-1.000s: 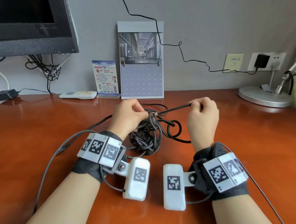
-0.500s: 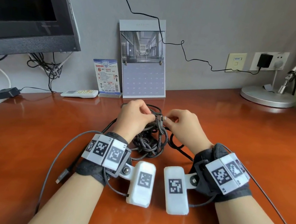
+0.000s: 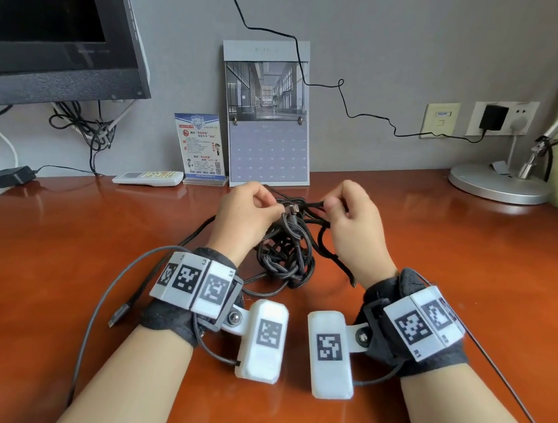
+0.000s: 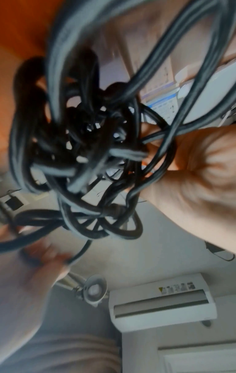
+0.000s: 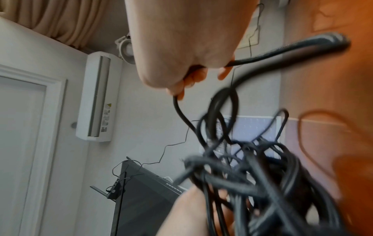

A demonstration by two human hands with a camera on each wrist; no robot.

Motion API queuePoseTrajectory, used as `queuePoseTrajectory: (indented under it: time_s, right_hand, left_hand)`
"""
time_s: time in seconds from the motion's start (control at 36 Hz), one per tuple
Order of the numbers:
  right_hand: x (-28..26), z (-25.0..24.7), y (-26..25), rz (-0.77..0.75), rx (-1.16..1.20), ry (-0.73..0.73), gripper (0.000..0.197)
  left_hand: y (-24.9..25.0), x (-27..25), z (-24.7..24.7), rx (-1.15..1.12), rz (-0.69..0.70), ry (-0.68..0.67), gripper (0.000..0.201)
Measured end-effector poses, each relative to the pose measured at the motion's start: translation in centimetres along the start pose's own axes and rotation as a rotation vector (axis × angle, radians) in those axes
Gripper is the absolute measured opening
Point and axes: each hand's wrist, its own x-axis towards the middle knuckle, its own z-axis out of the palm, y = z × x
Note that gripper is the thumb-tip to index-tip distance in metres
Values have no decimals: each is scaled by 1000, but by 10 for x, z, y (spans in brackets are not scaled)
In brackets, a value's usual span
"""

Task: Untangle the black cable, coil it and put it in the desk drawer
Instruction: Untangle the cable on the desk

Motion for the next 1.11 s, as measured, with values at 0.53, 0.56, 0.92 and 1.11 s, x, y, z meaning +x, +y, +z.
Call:
queuePoseTrajectory:
  time_s: [0.53, 0.56, 0.92, 1.11]
  right_hand:
    - [6, -18, 3, 152, -153, 288, 31]
    - [6, -17, 2, 125, -141, 239, 31]
    - [1, -7, 5, 27, -243, -308, 2]
    - [-1, -3, 3, 7, -326, -226, 16]
  left_hand:
    - [-17, 5, -10, -61, -43, -18, 15]
    - [-15, 4, -8, -51, -21, -28, 16]
    - [-3, -5, 4, 25, 94, -65, 21]
    - [-3, -2, 2, -3, 62, -38, 19]
